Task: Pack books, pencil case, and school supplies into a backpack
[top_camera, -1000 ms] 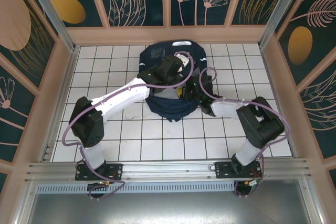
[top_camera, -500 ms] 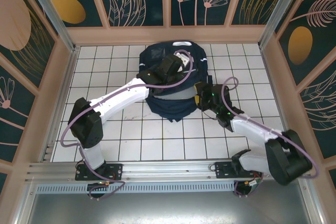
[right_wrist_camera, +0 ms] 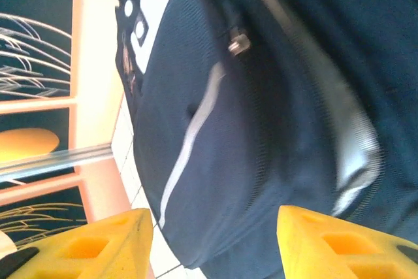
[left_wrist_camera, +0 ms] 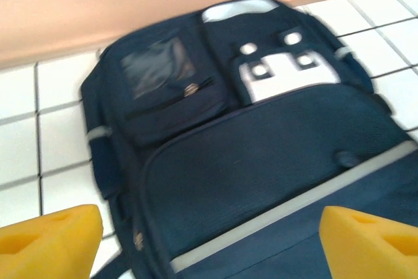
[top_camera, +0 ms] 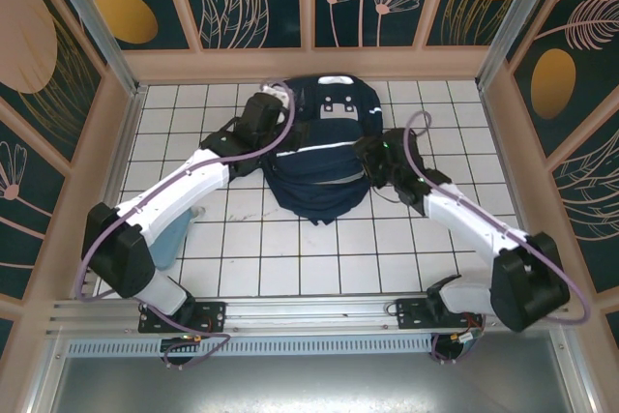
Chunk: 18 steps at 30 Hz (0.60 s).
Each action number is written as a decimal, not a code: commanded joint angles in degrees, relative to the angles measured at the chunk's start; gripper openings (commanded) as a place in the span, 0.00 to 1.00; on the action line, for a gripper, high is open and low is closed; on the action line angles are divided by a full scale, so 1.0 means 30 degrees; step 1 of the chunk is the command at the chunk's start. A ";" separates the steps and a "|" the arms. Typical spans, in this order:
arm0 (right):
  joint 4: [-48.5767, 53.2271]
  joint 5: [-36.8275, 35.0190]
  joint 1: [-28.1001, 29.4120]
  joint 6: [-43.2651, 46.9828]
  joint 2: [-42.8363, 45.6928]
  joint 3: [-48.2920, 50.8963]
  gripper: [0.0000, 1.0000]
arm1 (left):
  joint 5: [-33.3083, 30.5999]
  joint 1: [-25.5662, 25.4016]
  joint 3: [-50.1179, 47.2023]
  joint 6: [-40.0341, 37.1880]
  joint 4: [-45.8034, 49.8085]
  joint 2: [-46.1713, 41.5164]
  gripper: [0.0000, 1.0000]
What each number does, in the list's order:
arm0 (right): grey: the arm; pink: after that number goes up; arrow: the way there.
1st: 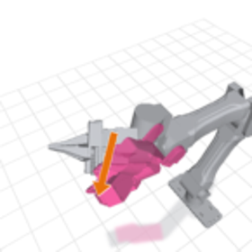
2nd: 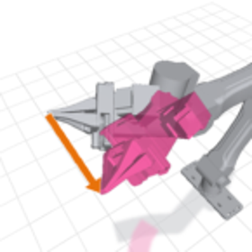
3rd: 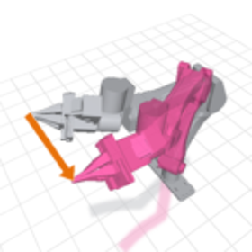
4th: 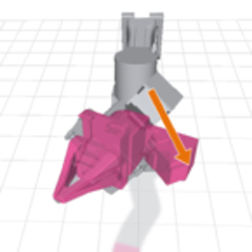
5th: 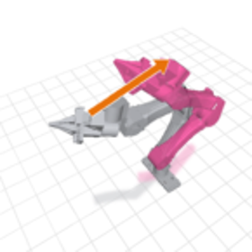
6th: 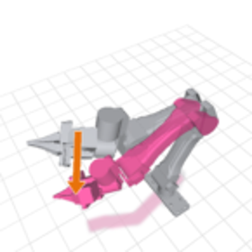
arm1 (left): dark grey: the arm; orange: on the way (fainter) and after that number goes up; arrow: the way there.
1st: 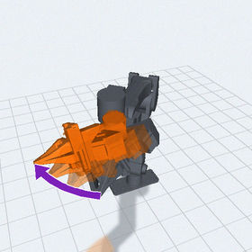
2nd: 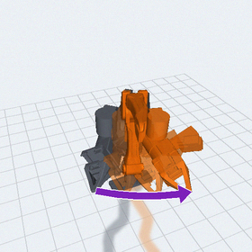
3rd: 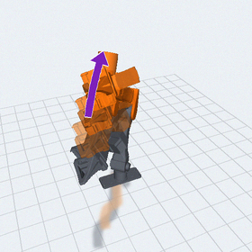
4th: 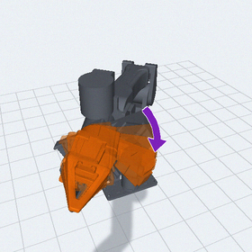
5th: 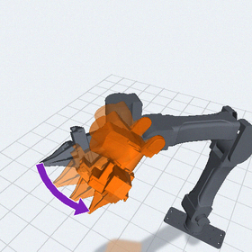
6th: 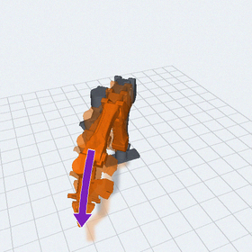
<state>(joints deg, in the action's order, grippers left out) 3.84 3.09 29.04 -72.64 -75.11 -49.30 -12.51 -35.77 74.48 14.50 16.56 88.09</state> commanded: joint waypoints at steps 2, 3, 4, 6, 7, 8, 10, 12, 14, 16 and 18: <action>0.1930 -0.0003 0.1416 -0.0315 -0.1567 -0.1820 0.53 | 0.0014 0.0866 -0.2081 0.2177 -0.1299 -0.2185 0.91; 0.1716 0.0016 0.1633 -0.0818 -0.1975 -0.1905 0.53 | 0.0057 0.1019 -0.2610 0.2317 -0.1482 -0.2591 0.93; 0.1489 0.0121 0.1799 -0.1338 -0.2357 -0.1921 0.52 | 0.0097 0.1103 -0.2960 0.2391 -0.1580 -0.2877 0.94; 0.1239 0.0407 0.1992 -0.2313 -0.3065 -0.1946 0.53 | 0.0168 0.1277 -0.3398 0.2433 -0.1542 -0.3261 0.96; 0.0975 0.0566 0.2036 -0.2680 -0.3397 -0.1873 0.55 | 0.0188 0.1325 -0.3538 0.2435 -0.1490 -0.3402 0.96; 0.0491 0.0758 0.2037 -0.2942 -0.3723 -0.1756 0.58 | 0.0136 0.1378 -0.3708 0.2461 -0.1469 -0.3535 0.97; -0.0660 0.1192 0.1985 -0.3202 -0.4307 -0.1531 0.59 | -0.0079 0.1465 -0.3985 0.2543 -0.1475 -0.3784 0.97; -0.1241 0.1356 0.1949 -0.3235 -0.4896 -0.1680 0.58 | -0.0158 0.1592 -0.4269 0.2712 -0.1617 -0.4006 0.98; -0.1667 0.1399 0.1904 -0.3179 -0.5257 -0.1853 0.54 | -0.0093 0.1648 -0.4376 0.2758 -0.1728 -0.4111 0.98; -0.1689 0.1300 0.1814 -0.3235 -0.5415 -0.1977 0.50 | 0.0107 0.1671 -0.4463 0.2761 -0.1869 -0.4096 0.98; -0.1523 0.1240 0.1571 -0.3425 -0.5490 -0.1936 0.44 | 0.0267 0.1669 -0.4508 0.2772 -0.1969 -0.4031 0.98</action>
<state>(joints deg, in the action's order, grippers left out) 2.66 6.20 34.59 -81.56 -90.94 -54.00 -12.40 -31.05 61.78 21.78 13.04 76.88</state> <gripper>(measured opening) 0.458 0.985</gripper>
